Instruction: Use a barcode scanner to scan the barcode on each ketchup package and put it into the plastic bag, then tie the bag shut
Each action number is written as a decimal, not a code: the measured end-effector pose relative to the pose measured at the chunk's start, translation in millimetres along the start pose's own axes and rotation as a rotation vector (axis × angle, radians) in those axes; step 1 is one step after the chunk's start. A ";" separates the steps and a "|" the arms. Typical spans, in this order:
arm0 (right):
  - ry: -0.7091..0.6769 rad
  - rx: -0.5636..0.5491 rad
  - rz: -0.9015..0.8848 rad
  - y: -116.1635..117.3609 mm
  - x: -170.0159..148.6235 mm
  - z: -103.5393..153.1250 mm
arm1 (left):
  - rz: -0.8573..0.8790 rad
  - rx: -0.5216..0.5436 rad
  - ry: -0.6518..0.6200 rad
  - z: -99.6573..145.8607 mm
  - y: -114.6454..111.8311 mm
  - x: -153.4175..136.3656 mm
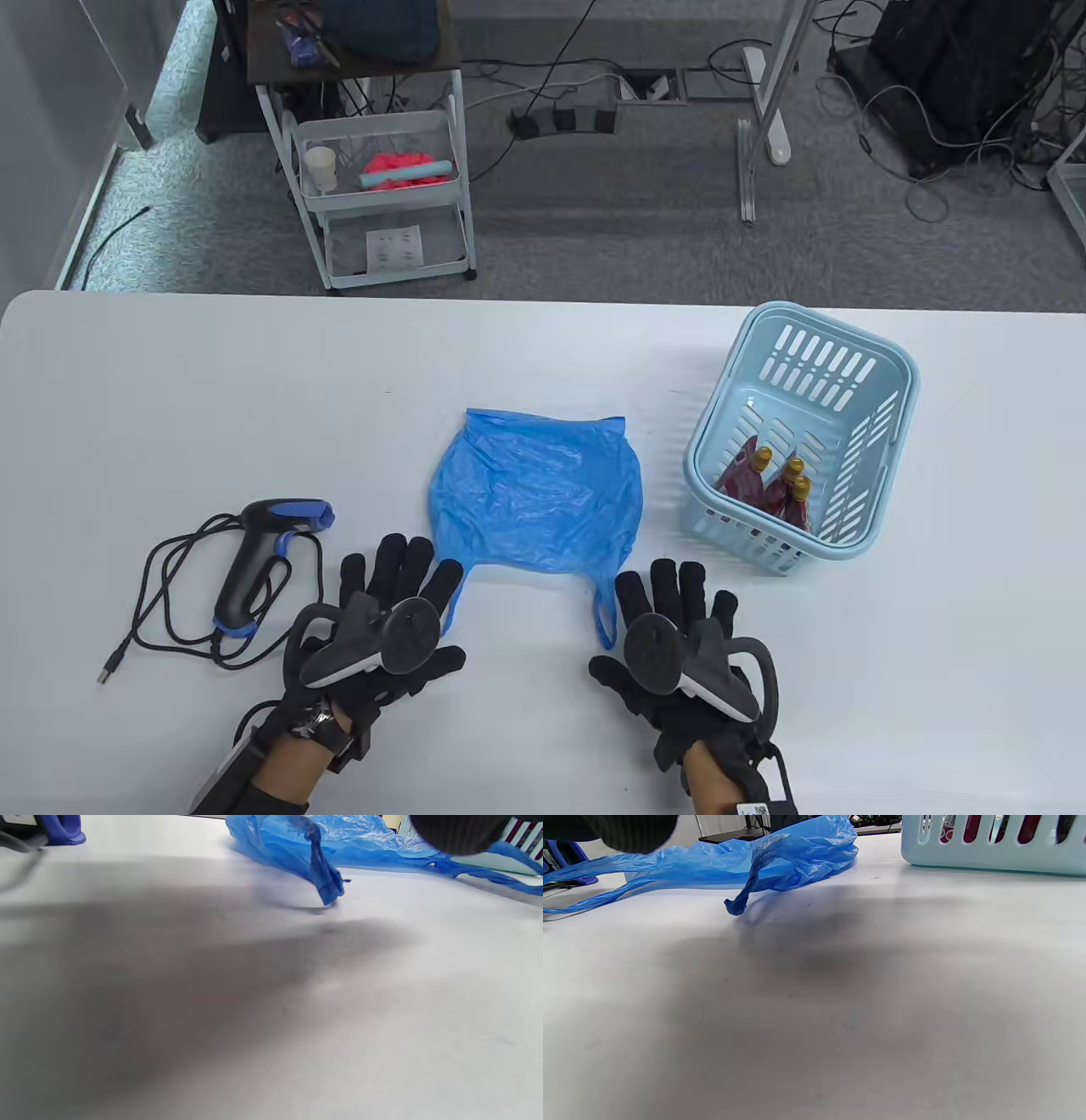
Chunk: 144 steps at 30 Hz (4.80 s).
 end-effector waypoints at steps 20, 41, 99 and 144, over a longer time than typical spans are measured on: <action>-0.015 -0.001 -0.031 1.0 -3.1 -4.5 | -0.002 0.016 -0.008 0.3 3.6 2.2; -0.023 -0.009 -0.069 -1.3 -5.2 -5.0 | 0.078 0.130 -0.041 13.6 30.1 4.1; -0.006 -0.042 -0.143 -10.7 -17.2 -2.5 | -0.069 -0.187 0.086 -140.4 73.3 99.3; 0.003 -0.055 -0.183 -16.8 -23.8 -0.4 | -0.093 -0.023 0.197 -167.4 76.0 70.0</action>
Point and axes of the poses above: the tracker on the back of each hand, its own x axis roughly to the thumb side, its own z axis roughly from the fingertips to the wrist, y = z × x, the point moved 5 cm from there along -z, roughly from the wrist to the fingertips, and after that the axes turned 4 degrees about y, right-handed, at the moved point
